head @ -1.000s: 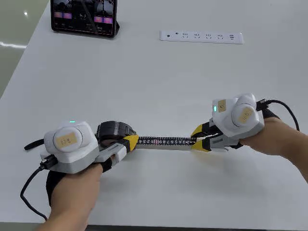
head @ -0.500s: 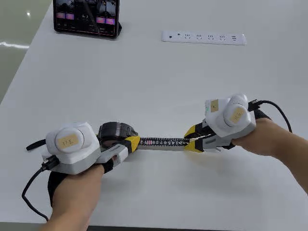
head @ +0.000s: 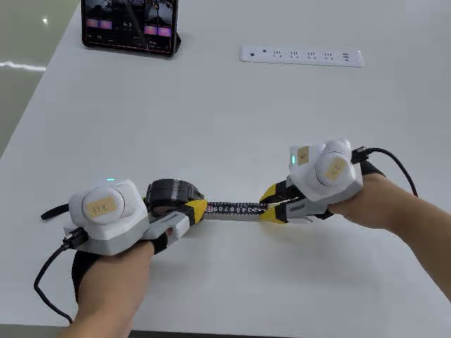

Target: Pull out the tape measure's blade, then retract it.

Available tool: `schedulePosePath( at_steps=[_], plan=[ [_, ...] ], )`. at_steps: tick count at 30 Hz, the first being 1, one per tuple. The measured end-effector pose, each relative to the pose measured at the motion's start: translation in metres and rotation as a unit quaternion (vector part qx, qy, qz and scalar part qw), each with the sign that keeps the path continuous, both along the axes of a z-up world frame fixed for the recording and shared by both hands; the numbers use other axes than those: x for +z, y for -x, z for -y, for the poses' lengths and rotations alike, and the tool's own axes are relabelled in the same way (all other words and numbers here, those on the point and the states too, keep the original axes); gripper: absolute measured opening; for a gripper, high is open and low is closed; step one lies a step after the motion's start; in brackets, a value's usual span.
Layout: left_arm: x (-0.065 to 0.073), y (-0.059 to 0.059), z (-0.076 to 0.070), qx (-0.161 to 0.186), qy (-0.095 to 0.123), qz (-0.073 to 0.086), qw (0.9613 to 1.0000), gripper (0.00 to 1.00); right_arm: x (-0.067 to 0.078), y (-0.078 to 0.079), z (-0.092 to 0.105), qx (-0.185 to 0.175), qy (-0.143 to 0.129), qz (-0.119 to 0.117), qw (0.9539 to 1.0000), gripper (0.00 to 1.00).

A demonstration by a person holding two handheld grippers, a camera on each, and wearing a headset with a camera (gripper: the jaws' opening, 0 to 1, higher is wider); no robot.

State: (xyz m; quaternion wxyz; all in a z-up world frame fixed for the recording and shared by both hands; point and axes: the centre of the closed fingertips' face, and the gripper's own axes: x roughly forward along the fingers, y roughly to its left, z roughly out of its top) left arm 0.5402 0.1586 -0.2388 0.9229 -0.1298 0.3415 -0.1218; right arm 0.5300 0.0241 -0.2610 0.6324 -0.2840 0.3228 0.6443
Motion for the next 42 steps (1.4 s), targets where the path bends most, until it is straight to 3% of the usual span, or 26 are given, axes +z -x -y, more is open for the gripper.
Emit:
schedulePosePath(
  at_steps=[42],
  plan=[
    [0.001,0.000,-0.001,0.005,0.015,-0.002,0.9999,0.57,0.001,0.002,-0.052,0.013,-0.028,-0.009,0.9995,0.10]
  ],
)
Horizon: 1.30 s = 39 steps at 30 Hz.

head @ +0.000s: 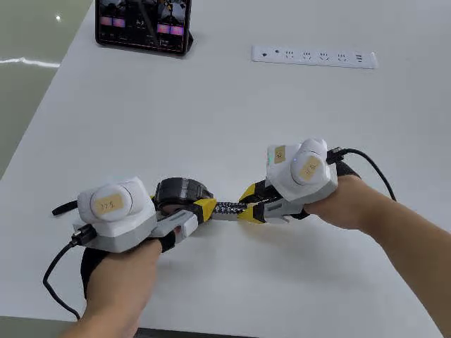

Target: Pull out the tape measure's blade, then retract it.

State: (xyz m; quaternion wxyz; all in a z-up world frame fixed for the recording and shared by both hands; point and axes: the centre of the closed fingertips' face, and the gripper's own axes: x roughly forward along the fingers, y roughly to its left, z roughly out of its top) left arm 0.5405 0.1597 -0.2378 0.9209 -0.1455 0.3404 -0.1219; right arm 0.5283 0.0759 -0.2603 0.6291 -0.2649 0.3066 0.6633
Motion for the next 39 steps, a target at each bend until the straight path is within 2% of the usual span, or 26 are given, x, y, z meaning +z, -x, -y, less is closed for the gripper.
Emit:
schedulePosePath(
  at_steps=[8,25,30,39],
  plan=[
    [-0.001,0.000,0.000,0.001,0.002,-0.001,1.0000,0.57,0.000,0.001,-0.010,0.001,-0.006,0.000,1.0000,0.11],
    [-0.001,0.000,0.000,0.001,-0.004,-0.005,1.0000,0.56,-0.001,0.000,-0.012,-0.001,-0.006,-0.005,1.0000,0.10],
    [-0.002,0.000,0.002,-0.002,-0.014,-0.005,0.9999,0.56,-0.001,0.002,-0.018,-0.002,-0.009,-0.009,0.9999,0.10],
    [-0.001,0.001,0.001,-0.001,-0.011,-0.006,0.9999,0.56,0.000,0.003,-0.029,-0.006,-0.013,-0.012,0.9998,0.10]
  ],
)
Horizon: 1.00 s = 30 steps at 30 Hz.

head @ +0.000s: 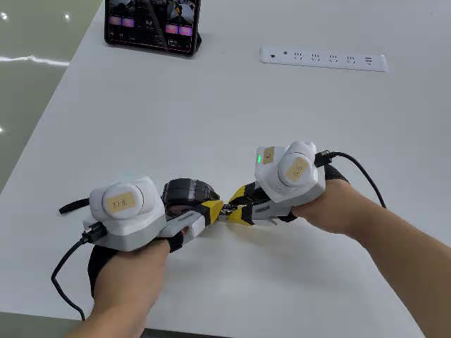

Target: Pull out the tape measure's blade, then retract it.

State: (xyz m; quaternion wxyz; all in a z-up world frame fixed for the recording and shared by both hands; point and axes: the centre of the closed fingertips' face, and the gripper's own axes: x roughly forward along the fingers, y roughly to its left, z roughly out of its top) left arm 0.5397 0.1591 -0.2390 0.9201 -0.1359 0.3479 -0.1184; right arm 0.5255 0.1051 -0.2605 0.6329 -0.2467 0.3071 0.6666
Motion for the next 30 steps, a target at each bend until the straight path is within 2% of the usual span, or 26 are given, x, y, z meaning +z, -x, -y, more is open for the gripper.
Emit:
schedulePosePath(
  at_steps=[10,18,30],
  plan=[
    [0.0000,-0.0001,-0.0001,0.001,0.007,0.000,1.0000,0.56,0.0007,-0.0005,-0.0047,-0.010,-0.008,-0.004,0.9999,0.10],
    [-0.0001,0.0002,0.0001,-0.001,0.010,0.001,1.0000,0.56,0.0003,0.0003,-0.0099,-0.013,-0.008,0.001,0.9999,0.10],
    [0.0001,-0.0004,0.0006,-0.001,0.015,0.004,0.9999,0.57,0.0002,-0.0006,-0.0083,-0.025,-0.019,-0.003,0.9995,0.11]
  ],
)
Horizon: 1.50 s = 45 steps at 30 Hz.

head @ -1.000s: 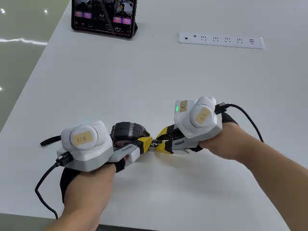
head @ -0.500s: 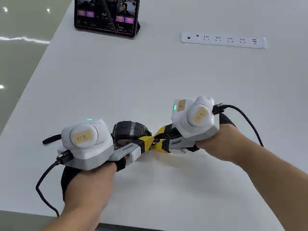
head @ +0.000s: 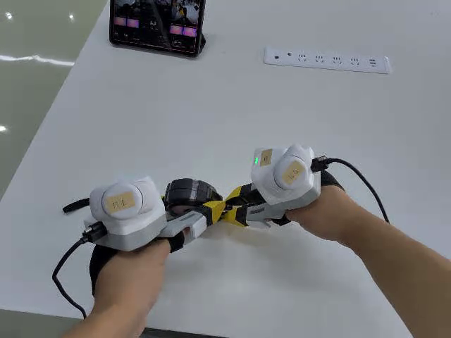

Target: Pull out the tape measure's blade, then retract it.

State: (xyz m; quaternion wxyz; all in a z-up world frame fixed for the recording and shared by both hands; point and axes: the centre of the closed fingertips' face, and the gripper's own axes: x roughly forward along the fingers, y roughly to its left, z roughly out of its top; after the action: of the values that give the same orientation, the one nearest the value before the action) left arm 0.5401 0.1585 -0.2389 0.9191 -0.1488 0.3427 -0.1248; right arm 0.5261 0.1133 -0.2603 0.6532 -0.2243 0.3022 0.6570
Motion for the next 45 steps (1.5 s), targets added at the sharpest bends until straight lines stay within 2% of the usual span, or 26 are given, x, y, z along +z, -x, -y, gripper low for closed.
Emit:
schedulePosePath(
  at_steps=[13,18,24,27,36,39,40,45],
  plan=[
    [0.000,0.000,0.001,-0.009,-0.004,0.000,1.0000,0.59,0.009,-0.001,0.002,-0.006,-0.004,0.008,0.9999,0.15],
    [0.003,0.000,0.001,-0.021,-0.021,0.005,0.9995,0.59,0.011,-0.001,0.005,-0.013,-0.008,0.004,0.9999,0.18],
    [0.003,-0.001,-0.001,-0.026,-0.027,0.008,0.9993,0.60,0.012,-0.001,0.004,-0.017,-0.010,0.004,0.9998,0.19],
    [0.002,0.000,-0.004,-0.023,-0.031,0.007,0.9992,0.63,0.015,-0.001,0.005,-0.022,-0.015,0.003,0.9996,0.19],
    [0.001,0.001,-0.004,-0.025,-0.031,0.007,0.9992,0.64,0.016,-0.001,0.009,-0.031,-0.018,0.001,0.9994,0.20],
    [0.003,0.002,-0.002,-0.030,-0.026,0.008,0.9992,0.65,0.017,0.000,0.012,-0.036,-0.016,0.005,0.9992,0.23],
    [0.004,0.002,-0.003,-0.037,-0.034,0.010,0.9987,0.65,0.018,0.000,0.014,-0.038,-0.017,0.005,0.9991,0.24],
    [0.005,0.004,-0.004,-0.053,-0.036,0.013,0.9978,0.65,0.020,0.002,0.023,-0.050,-0.014,0.012,0.9986,0.32]
  ],
)
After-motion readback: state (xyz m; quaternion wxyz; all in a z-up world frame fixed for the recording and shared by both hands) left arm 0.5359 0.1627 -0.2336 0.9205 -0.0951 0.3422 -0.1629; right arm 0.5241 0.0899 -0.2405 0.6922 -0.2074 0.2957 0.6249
